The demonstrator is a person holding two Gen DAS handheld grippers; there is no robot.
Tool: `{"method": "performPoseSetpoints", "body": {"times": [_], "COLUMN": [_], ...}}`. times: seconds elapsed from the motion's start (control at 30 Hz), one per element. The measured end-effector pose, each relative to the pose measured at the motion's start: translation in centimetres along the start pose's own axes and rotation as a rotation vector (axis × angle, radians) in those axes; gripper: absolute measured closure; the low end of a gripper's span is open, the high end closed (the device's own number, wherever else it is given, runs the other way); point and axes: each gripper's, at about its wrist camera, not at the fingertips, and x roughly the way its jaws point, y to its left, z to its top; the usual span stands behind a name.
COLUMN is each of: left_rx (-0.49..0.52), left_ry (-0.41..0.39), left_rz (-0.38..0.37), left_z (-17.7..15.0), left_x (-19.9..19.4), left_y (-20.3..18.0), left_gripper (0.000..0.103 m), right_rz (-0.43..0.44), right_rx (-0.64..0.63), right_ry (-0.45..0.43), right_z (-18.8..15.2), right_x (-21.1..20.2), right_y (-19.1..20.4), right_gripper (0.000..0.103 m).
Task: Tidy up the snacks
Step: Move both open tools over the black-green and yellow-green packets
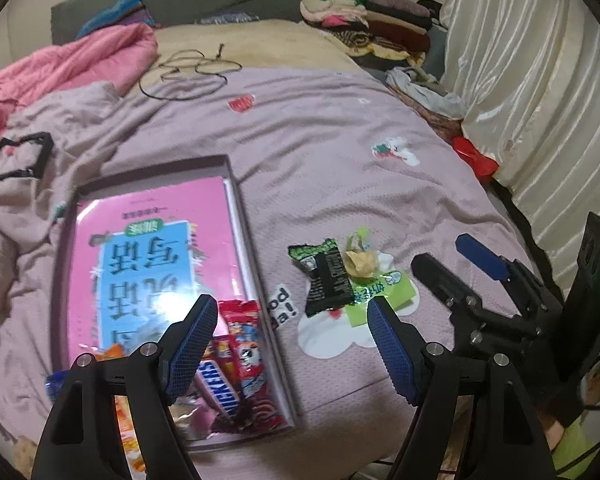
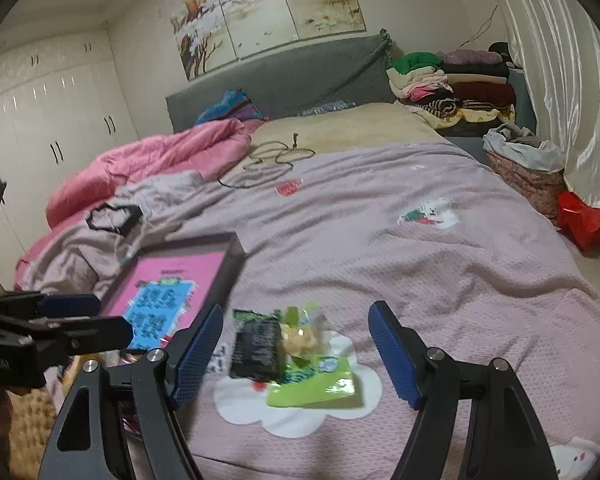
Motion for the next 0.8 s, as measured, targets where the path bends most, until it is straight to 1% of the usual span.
{"method": "performPoseSetpoints", "body": {"times": [0.3,0.5,0.73,0.8], "left_rx": [-0.004,-0.016,-0.014,-0.012], "left_ry": [0.080,0.114,0.139,0.146], "left_rz": [-0.022,-0.048,-0.064,-0.065], "left_z": [1.1,1.9,2.4,2.6], "left_x": [4.0,6.0,8.0,8.6], "left_y": [-0.7,-1.0,-1.3,-1.4], "left_gripper": [0.025,0.025,0.026,0.026], "right_rz": [-0.014,-0.017,-0.026,-0.033], "right_rx": [-0.034,-0.039,-0.078,-0.082], "right_ry": [0.083,0.129,0.152,0.152], "right_z": [-1.2,-1.8,-2.2,-2.3], "right_x": [2.6,4.5,6.6,7.1], "right_y": [-0.5,-1.0,-0.5,-0.5], "right_gripper": [0.028,0.028,0.028,0.031]}}
